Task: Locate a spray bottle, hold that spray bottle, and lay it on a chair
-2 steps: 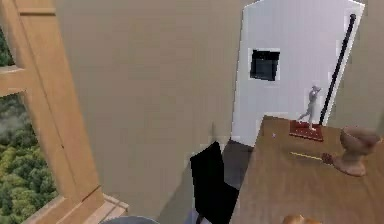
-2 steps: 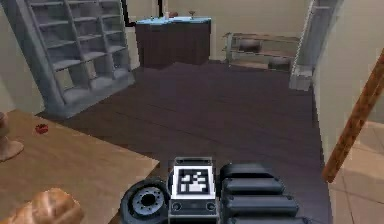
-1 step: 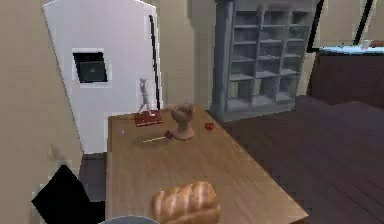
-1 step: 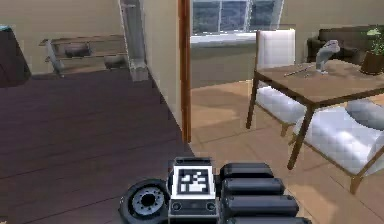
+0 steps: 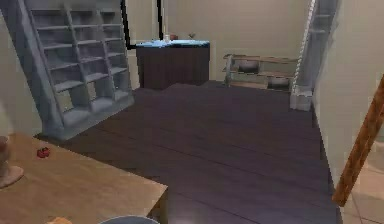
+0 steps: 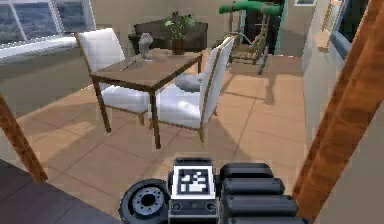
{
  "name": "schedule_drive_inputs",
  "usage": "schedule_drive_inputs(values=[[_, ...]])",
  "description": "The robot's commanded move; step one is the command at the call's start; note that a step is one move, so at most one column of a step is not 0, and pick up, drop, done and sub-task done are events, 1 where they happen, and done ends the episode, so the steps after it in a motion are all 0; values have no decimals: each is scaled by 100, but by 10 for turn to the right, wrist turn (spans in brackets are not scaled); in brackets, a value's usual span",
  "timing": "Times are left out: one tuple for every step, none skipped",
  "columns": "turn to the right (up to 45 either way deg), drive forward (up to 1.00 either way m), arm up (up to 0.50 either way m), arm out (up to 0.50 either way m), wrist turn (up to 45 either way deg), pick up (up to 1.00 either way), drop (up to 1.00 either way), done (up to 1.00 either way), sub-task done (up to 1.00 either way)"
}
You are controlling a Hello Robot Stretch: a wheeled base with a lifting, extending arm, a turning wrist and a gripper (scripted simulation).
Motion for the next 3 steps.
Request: schedule_drive_inputs(values=[[420, 0, 0, 0, 0, 0, 0, 0, 0], [0, 30, 0, 0, 0, 0, 0, 0, 0], [-330, 0, 0, 0, 0, 0, 0, 0, 0]])
